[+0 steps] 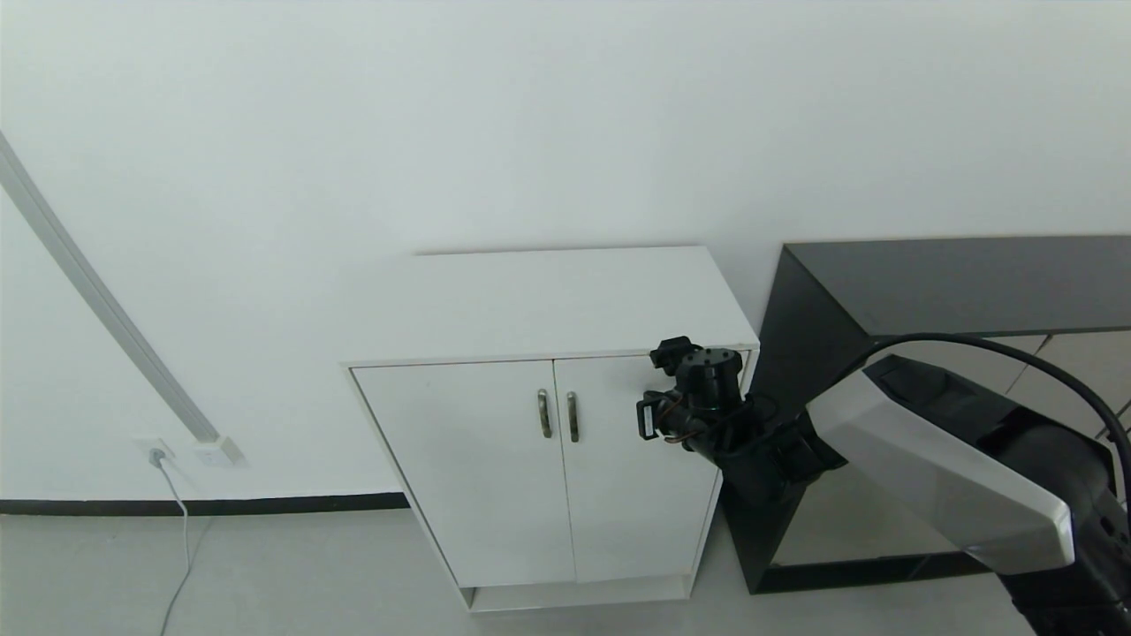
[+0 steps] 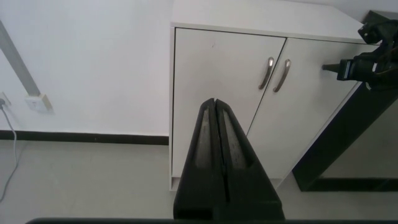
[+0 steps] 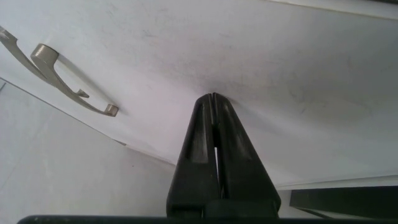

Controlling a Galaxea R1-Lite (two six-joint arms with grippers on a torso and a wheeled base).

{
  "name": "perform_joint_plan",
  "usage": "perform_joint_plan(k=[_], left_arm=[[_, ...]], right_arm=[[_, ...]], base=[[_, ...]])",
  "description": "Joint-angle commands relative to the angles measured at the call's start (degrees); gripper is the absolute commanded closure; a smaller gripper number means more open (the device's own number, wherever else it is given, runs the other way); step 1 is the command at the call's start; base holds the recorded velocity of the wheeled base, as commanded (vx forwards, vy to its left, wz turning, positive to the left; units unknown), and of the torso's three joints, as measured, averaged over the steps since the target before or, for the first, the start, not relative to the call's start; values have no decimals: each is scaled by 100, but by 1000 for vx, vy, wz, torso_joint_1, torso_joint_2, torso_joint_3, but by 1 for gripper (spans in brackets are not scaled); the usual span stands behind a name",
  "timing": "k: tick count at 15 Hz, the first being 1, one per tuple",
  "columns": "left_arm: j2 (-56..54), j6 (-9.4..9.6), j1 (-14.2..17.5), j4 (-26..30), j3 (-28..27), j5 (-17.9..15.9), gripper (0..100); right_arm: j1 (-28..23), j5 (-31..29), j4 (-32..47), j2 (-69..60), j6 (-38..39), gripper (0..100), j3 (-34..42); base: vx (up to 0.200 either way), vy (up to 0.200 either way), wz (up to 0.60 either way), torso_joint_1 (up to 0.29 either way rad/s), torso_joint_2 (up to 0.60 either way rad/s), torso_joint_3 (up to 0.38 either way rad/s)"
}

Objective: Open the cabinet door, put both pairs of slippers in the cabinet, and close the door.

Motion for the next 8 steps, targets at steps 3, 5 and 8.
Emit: perform_joint_plan(k=[3,5,8], left_arm=[[-1,-4,1,-2,-1,2,100],[-1,-4,1,-11,-1,2,100],[-1,-4,1,-2,-1,2,100]], right_arm=[[4,7,-1,18,2,100,-9],[4,-2,-1,44,2,100,-44],[4,-11,8,88,2,100,-141]], base=[[0,0,0,0,0,0],[0,0,0,0,0,0],[0,0,0,0,0,0]])
